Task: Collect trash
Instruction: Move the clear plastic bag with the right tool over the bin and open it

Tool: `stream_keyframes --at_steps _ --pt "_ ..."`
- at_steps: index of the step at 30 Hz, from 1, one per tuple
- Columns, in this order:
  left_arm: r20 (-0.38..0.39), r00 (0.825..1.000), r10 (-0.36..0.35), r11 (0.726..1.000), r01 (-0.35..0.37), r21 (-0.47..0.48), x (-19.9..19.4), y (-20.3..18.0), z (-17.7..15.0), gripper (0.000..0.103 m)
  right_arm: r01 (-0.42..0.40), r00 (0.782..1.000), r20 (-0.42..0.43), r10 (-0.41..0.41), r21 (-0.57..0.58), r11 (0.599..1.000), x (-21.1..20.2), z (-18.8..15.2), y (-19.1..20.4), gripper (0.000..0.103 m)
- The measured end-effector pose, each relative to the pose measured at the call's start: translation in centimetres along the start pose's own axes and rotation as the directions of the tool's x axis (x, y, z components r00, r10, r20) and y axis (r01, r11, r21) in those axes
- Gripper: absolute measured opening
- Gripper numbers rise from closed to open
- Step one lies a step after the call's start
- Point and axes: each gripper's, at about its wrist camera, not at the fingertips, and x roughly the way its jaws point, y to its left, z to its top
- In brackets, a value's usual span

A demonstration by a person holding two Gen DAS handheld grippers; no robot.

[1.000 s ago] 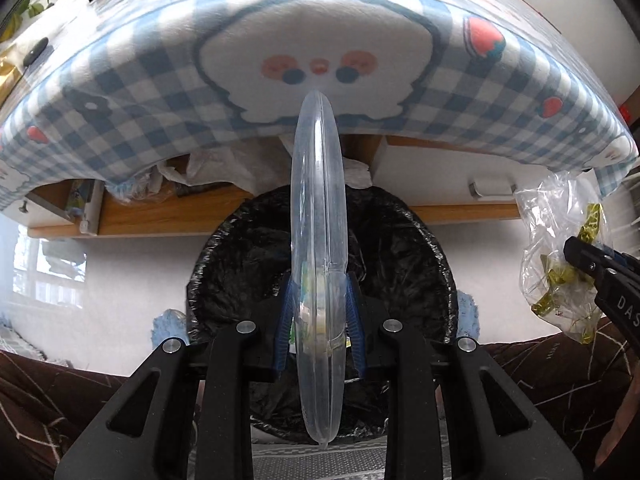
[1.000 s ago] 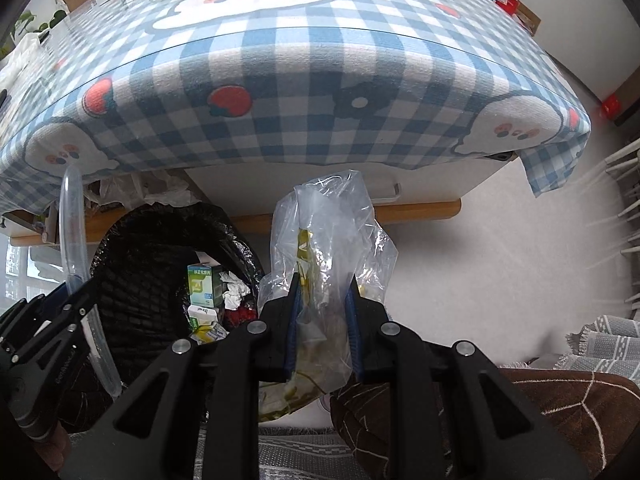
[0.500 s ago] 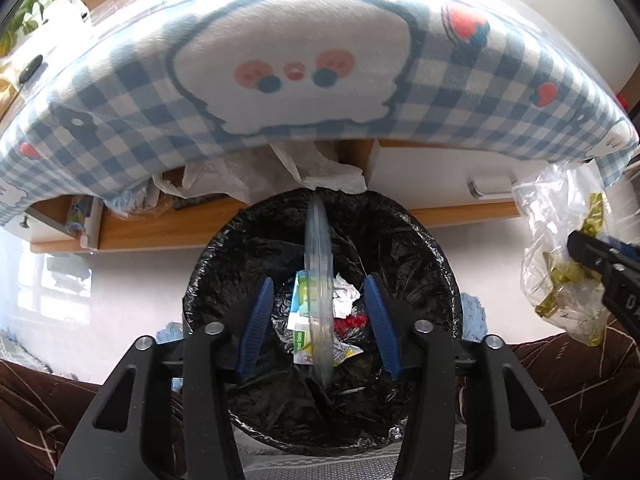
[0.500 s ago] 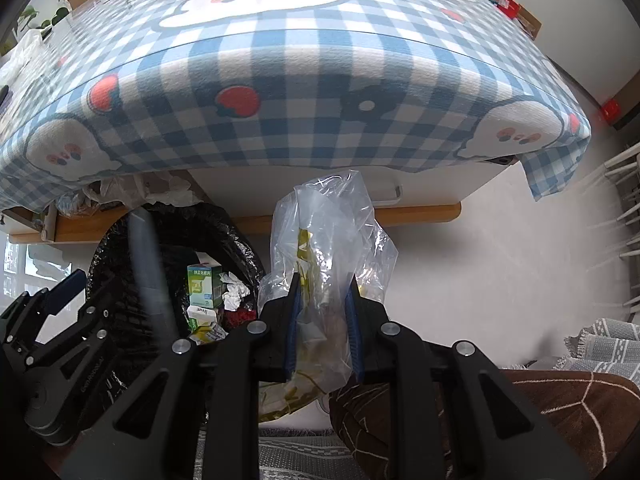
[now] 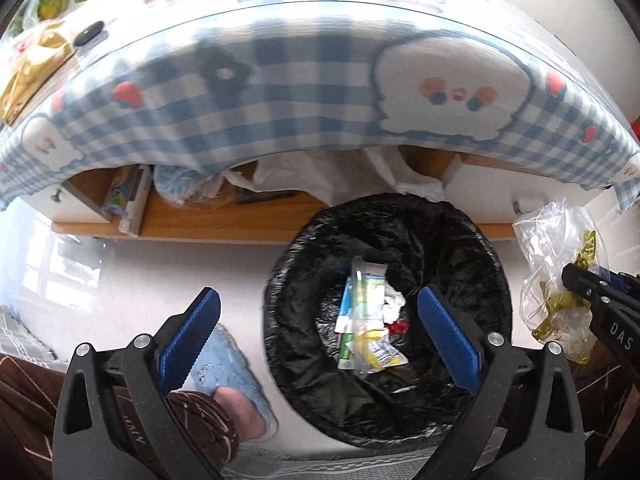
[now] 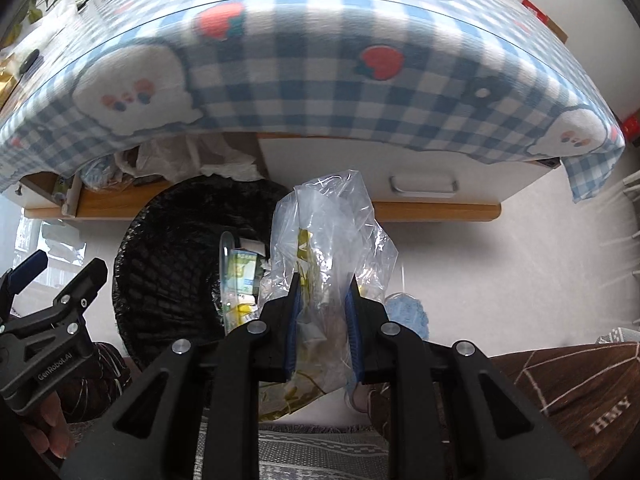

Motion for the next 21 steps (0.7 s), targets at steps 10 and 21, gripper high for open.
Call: stream_keyframes --at_steps 10,21 --pt "-0.019 0.998 0.056 0.997 -0.056 -0.045 -1.0 3.2 -0.9 0.097 -0.047 0.999 0.005 0.047 -0.037 0.998 0.0 -0.5 3.1 0.019" --pt "-0.003 0.998 0.062 0.995 -0.062 -0.079 -2.5 5.3 -1.0 0.097 -0.073 0.997 0.025 0.075 -0.076 0.994 -0.6 -0.4 6.4 0.020"
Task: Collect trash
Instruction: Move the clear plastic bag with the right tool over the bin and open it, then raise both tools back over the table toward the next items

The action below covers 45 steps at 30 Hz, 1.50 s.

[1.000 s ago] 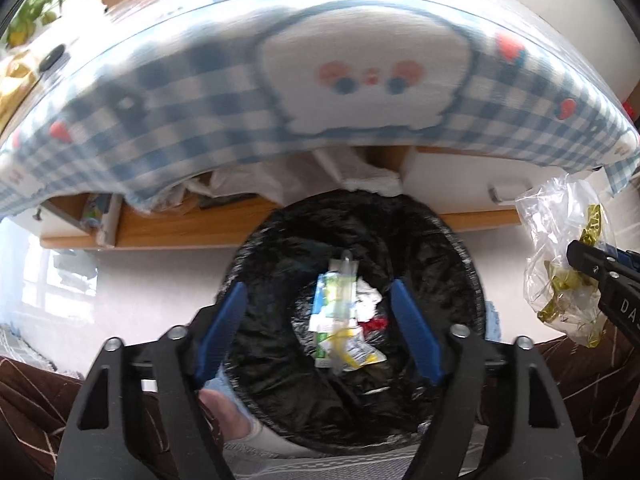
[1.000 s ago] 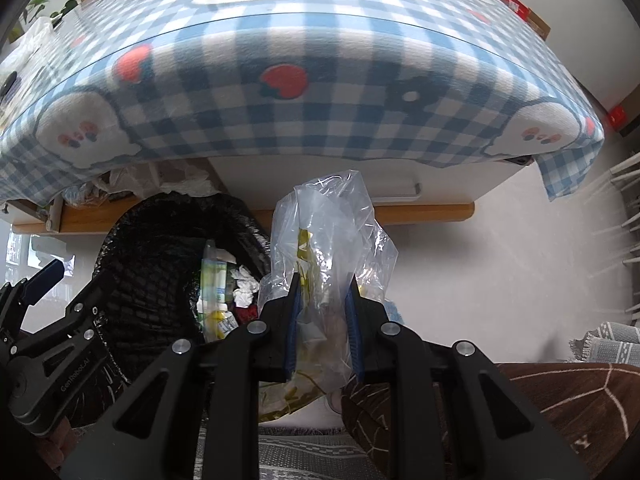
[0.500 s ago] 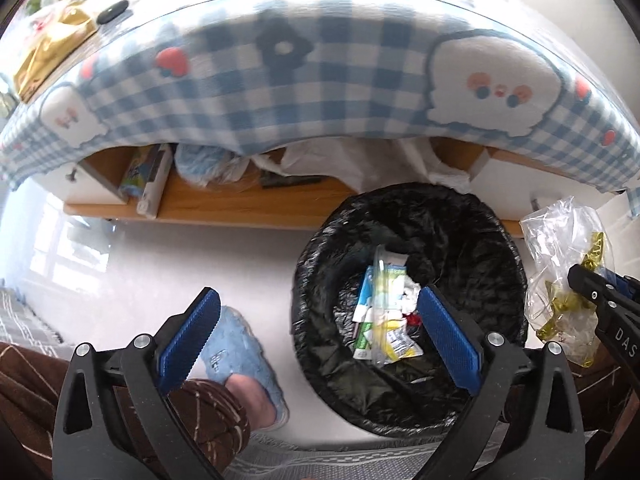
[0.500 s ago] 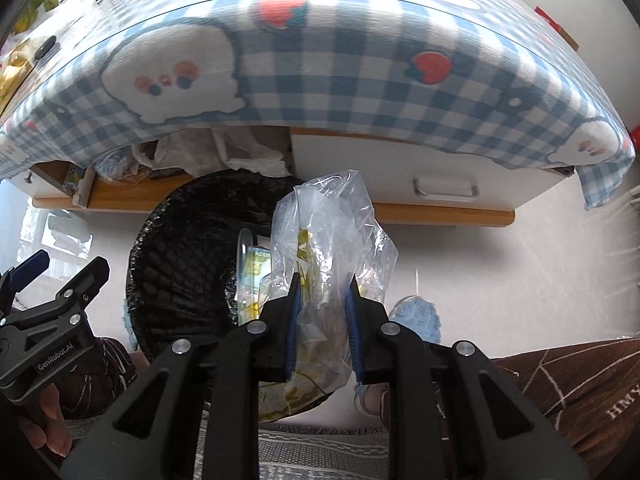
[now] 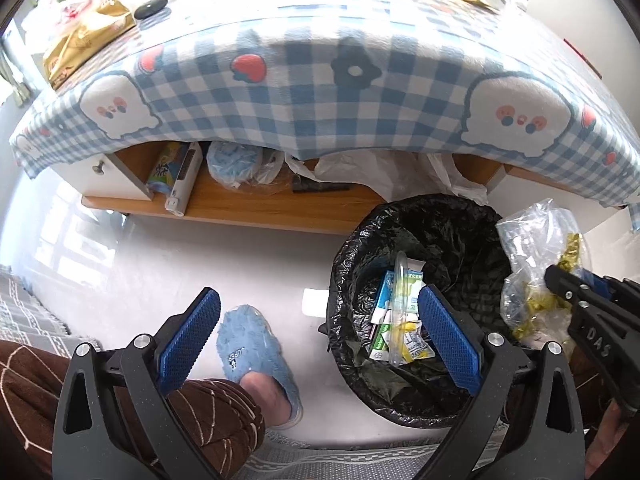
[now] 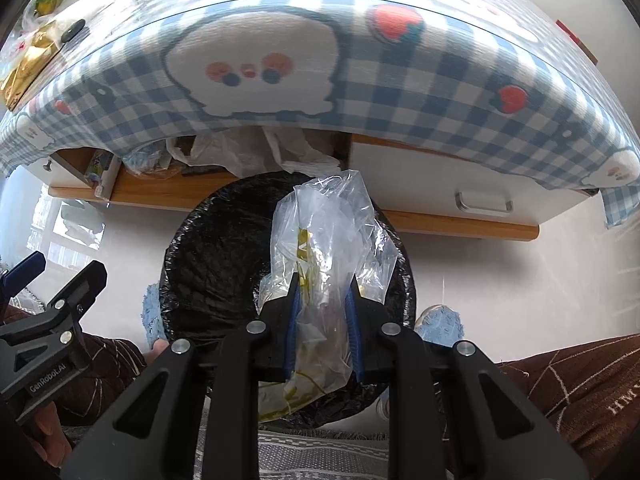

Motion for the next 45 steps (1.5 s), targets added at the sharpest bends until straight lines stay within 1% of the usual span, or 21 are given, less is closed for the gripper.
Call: stream_keyframes --at_steps 2,5,7,10,12,13,15,16,18,20,24,26,31,34,37,40,42,45 --pt "0.002 1.000 0.003 1.000 -0.003 0.002 -0.1 0.1 0.0 0.097 -0.004 1.000 0.000 0.004 -0.015 1.000 0.0 0.0 0.5 0.021" --pt "-0.007 1.000 0.006 1.000 -0.006 -0.004 0.1 0.2 0.1 0.097 0.010 1.000 0.009 -0.010 -0.032 0.999 0.0 0.0 1.1 0.027" --pt "-0.011 1.000 0.008 1.000 -0.008 -0.012 0.1 0.3 0.2 0.097 0.010 1.000 0.011 -0.009 -0.031 0.999 0.0 0.0 1.0 0.029" --pt "-0.016 1.000 0.014 1.000 -0.014 -0.013 0.2 0.4 0.2 0.097 0.011 1.000 0.026 -0.011 -0.019 1.000 -0.3 0.1 0.6 0.039" --pt "-0.020 1.000 0.012 1.000 -0.012 -0.009 0.3 0.3 0.2 0.097 0.013 0.999 0.038 -0.012 -0.018 1.000 -0.6 0.1 0.5 0.052" --pt "-0.019 1.000 0.015 1.000 -0.016 -0.005 0.3 0.2 0.2 0.097 0.017 0.999 0.044 -0.016 -0.022 1.000 -0.7 0.2 0.5 0.054" --pt "-0.012 1.000 0.021 1.000 -0.021 -0.003 0.1 0.1 0.2 0.097 0.025 0.998 0.056 -0.023 -0.035 0.999 -1.1 0.3 0.6 0.064" --pt "-0.008 1.000 0.019 1.000 -0.019 -0.004 0.0 0.1 0.2 0.097 0.031 0.997 0.067 -0.028 -0.041 0.999 -1.4 0.4 0.7 0.067" --pt "-0.007 1.000 0.019 1.000 -0.019 -0.003 -0.2 0.1 0.3 0.097 0.037 0.996 0.087 -0.032 -0.047 0.998 -2.1 0.6 0.6 0.075" --pt "0.004 1.000 0.024 1.000 -0.024 0.001 -0.6 0.1 0.5 0.097 0.034 0.994 0.107 -0.029 -0.043 0.998 -2.9 0.8 0.3 0.079" --pt "0.054 0.998 0.030 0.999 -0.031 0.021 -2.1 -0.1 1.1 0.097 0.033 0.988 0.152 -0.031 -0.016 0.999 -4.4 1.3 -0.5 0.087" --pt "0.068 0.998 0.020 0.999 -0.022 0.025 -2.8 0.0 1.4 0.097 0.029 0.984 0.174 -0.027 -0.009 1.000 -5.3 1.6 -0.9 0.090" --pt "0.092 0.996 -0.014 1.000 0.013 0.007 -4.4 0.6 2.5 0.097 0.029 0.968 0.248 -0.028 0.002 1.000 -7.8 2.2 -1.4 0.093" --pt "0.114 0.993 -0.021 1.000 0.021 0.001 -5.4 0.8 3.2 0.097 0.034 0.960 0.276 -0.035 0.005 0.999 -8.9 2.8 -1.9 0.093" --pt "0.122 0.992 -0.042 0.999 0.044 -0.016 -6.1 1.3 4.0 0.097 0.065 0.947 0.314 -0.060 -0.006 0.998 -10.2 3.7 -2.4 0.093" --pt "0.137 0.989 -0.051 0.998 0.056 -0.029 -6.9 1.8 5.2 0.097 0.049 0.938 0.343 -0.051 0.014 0.999 -11.4 4.6 -3.4 0.093" --pt "0.144 0.989 -0.040 0.999 0.044 -0.027 -7.0 1.9 5.9 0.097 0.045 0.932 0.359 -0.051 0.023 0.999 -11.9 5.3 -3.9 0.093" --pt "0.148 0.987 -0.056 0.997 0.062 -0.035 -7.1 1.9 7.3 0.097 0.044 0.927 0.372 -0.052 0.029 0.999 -12.2 6.3 -4.5 0.093"
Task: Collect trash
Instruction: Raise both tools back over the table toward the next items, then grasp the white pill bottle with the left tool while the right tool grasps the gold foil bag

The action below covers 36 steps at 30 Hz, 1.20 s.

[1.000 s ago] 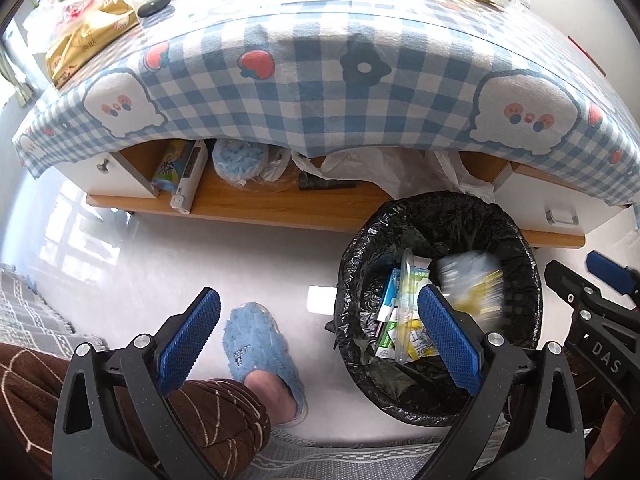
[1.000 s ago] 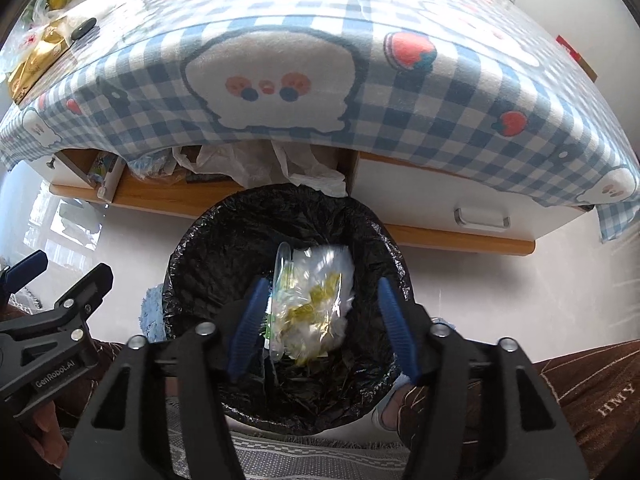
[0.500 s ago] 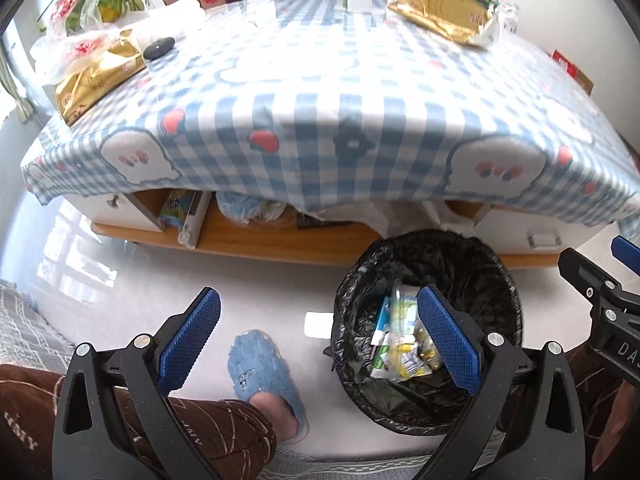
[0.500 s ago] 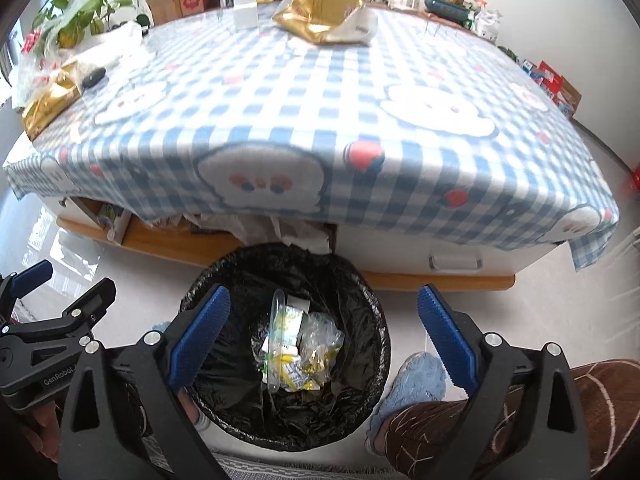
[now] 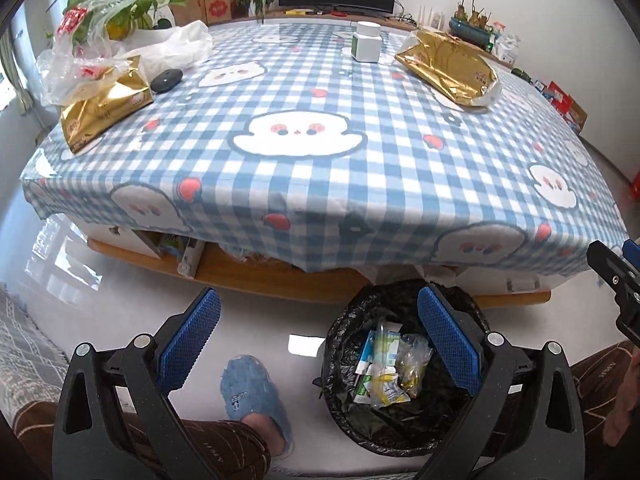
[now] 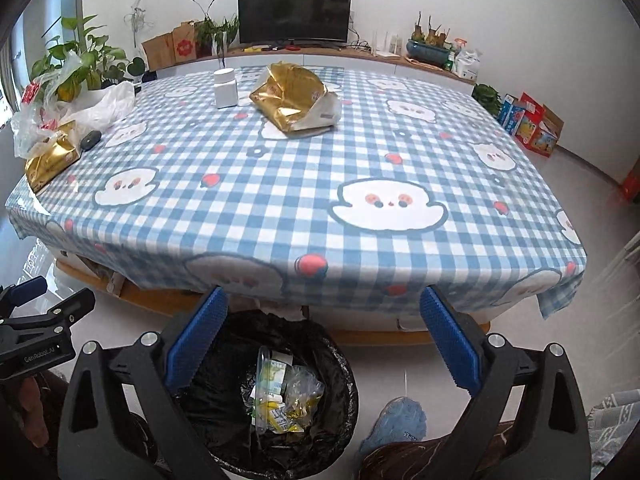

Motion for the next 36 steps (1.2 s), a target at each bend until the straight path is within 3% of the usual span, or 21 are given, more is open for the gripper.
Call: stream_keyframes --at_steps 14,36 --pt "0.049 0.999 -0.006 1.000 0.004 0.024 3.1 -2.3 7.9 0.097 -0.019 1.000 0.014 0.019 0.000 1.000 4.6 5.9 -0.5 0.093" --pt "0.065 0.998 -0.001 0.999 -0.001 0.039 8.8 -4.7 19.2 0.097 -0.052 0.998 0.040 0.052 0.000 0.999 12.2 15.4 -1.5 0.093"
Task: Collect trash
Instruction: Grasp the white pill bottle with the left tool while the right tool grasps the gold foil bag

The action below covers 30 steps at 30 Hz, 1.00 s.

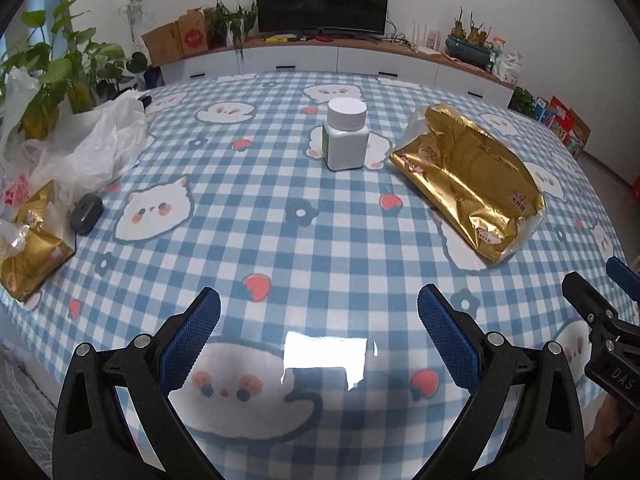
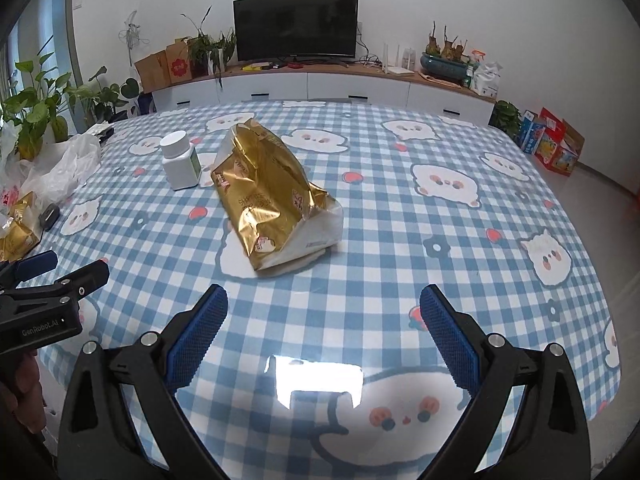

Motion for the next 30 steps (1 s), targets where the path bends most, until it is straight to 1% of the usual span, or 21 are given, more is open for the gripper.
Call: stream_keyframes --at_steps 7,10,13,17,19,20,22,23,24,25,27,28,30 --pt "0.012 0.999 0.031 0.999 -0.031 -0.007 2.0 -0.2 3.1 0.097 -0.004 1.000 0.002 0.004 -0.015 1.000 2.2 2.4 -0.1 0.093" --pt "0.014 0.999 0.030 0.999 -0.030 -0.020 3.1 -0.2 4.7 0.097 -0.011 1.000 -0.002 0.011 -0.020 1.000 3.0 3.2 -0.1 0.093" --pt "0.020 0.999 0.043 0.999 -0.043 -0.004 4.3 -0.6 6.2 0.097 -0.017 1.000 -0.003 0.017 -0.038 0.999 3.7 4.1 0.3 0.093" --pt "0.013 0.999 0.033 0.999 -0.032 -0.030 6.1 -0.4 8.3 0.097 -0.021 1.000 -0.011 0.020 -0.057 0.998 5.1 5.1 0.7 0.093" --pt "0.009 0.999 0.039 0.999 -0.039 -0.032 7.1 -0.5 9.1 0.097 -0.012 1.000 -0.027 0.010 -0.062 0.998 6.0 5.5 0.9 0.091" --pt "0.001 0.999 0.037 0.999 -0.037 -0.035 7.8 -0.5 9.5 0.097 -0.005 0.999 -0.040 0.003 -0.061 0.998 6.5 5.7 0.9 0.088" --pt "-0.020 1.000 0.018 0.999 -0.019 -0.048 9.1 -0.5 10.0 0.097 -0.018 0.998 -0.054 0.015 -0.055 0.998 7.3 6.0 1.0 0.084" --pt "-0.023 1.000 0.020 0.999 -0.021 -0.048 9.5 -0.5 10.2 0.096 -0.021 0.998 -0.061 0.018 -0.053 0.998 7.6 6.1 1.1 0.081" --pt "-0.021 0.999 0.027 0.998 -0.028 -0.047 9.8 -0.6 10.4 0.096 -0.024 0.997 -0.069 0.021 -0.051 0.998 8.0 6.3 1.3 0.077" --pt "-0.018 0.999 0.036 0.998 -0.036 -0.045 10.0 -0.6 10.7 0.096 -0.027 0.997 -0.078 0.023 -0.050 0.998 8.3 6.4 1.4 0.076" --pt "-0.014 0.999 0.050 0.998 -0.051 -0.044 10.6 -0.6 11.2 0.096 -0.032 0.995 -0.095 0.027 -0.051 0.998 9.0 6.6 1.7 0.068" --pt "-0.014 0.999 0.047 0.998 -0.047 -0.045 10.9 -0.5 11.5 0.096 -0.034 0.994 -0.104 0.028 -0.050 0.998 9.3 6.6 1.8 0.066" --pt "-0.012 0.999 0.044 0.998 -0.045 -0.045 11.2 -0.5 12.0 0.096 -0.034 0.993 -0.118 0.029 -0.043 0.998 9.8 6.6 2.0 0.058"
